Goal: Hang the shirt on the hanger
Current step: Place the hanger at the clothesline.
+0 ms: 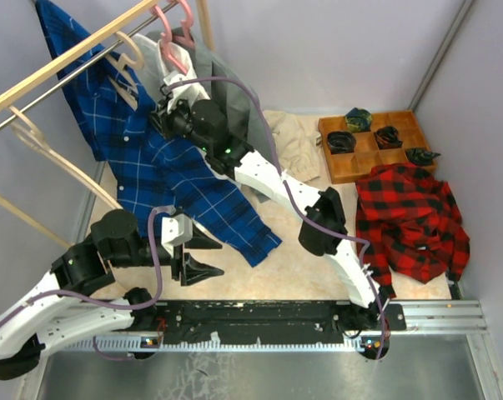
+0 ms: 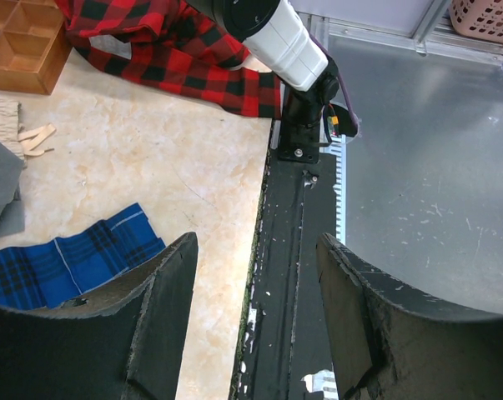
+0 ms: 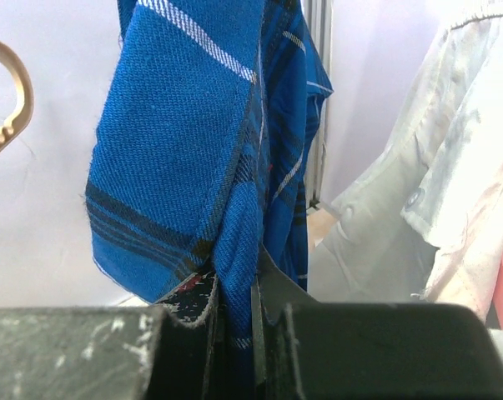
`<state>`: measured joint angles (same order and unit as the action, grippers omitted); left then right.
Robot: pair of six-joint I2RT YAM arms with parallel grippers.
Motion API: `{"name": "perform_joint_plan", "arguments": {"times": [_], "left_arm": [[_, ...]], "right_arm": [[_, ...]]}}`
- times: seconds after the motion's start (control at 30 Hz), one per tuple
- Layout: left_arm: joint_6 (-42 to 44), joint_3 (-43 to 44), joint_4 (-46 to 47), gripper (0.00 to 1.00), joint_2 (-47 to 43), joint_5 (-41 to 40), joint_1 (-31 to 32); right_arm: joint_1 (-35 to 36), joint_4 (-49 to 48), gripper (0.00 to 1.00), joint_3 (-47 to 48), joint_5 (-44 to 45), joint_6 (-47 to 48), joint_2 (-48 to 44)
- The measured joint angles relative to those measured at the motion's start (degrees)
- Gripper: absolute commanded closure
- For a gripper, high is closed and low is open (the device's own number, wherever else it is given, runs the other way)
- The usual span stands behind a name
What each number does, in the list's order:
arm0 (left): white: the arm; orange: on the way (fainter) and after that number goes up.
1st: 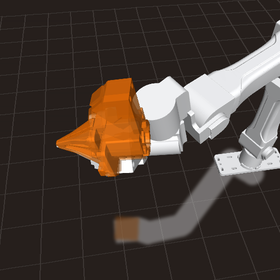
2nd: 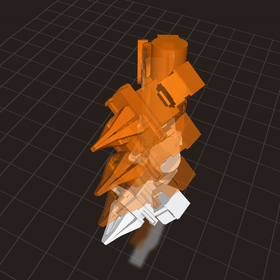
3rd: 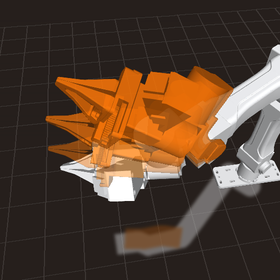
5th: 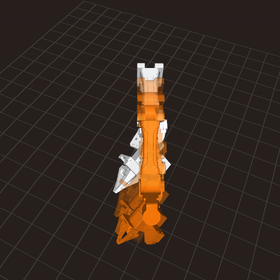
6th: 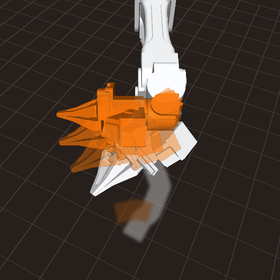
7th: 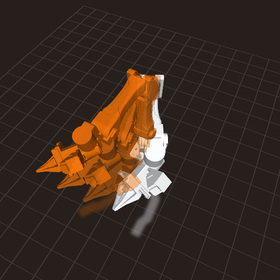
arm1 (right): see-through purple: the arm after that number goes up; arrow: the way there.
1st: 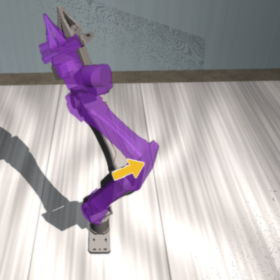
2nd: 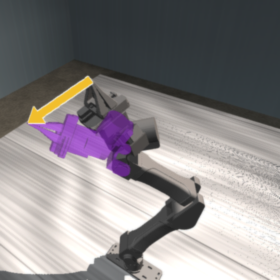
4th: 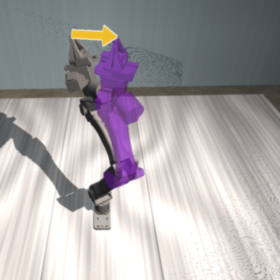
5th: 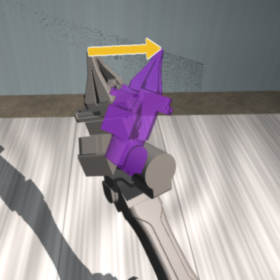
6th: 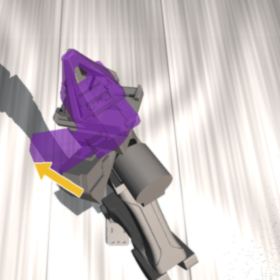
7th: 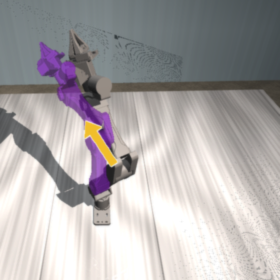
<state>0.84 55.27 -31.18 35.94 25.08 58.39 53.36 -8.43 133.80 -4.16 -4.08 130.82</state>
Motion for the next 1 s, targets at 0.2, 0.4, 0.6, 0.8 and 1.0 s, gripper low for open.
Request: {"name": "perform_joint_plan", "arguments": {"times": [0.2, 0.4, 0.6, 0.8, 1.0], "left_arm": [[0.0, 0.0, 0.0, 0.35, 0.0, 0.0, 0.0], [-0.6, -0.1, 0.0, 0.35, -0.2, 0.0, 0.0], [-1.0, -0.1, 0.0, 0.35, -0.4, 0.0, 0.0], [-1.0, -0.2, 0.0, 0.35, -0.4, 0.0, 0.0], [-1.1, -0.7, 0.1, 0.35, -0.5, 0.0, 0.0]], "right_arm": [[0.0, 3.5, 1.0, 4.7, 0.3, 0.5, 2.1], [-0.3, 5.4, 1.0, 7.8, 1.7, 1.0, 4.1], [-0.3, 7.3, 1.0, 8.7, 3.9, 1.0, 4.1], [-0.3, 12.9, 1.0, 8.9, 6.1, 0.8, 2.3], [-0.3, 20.9, 0.93, 8.9, 7.1, 0.8, -0.9]]}}
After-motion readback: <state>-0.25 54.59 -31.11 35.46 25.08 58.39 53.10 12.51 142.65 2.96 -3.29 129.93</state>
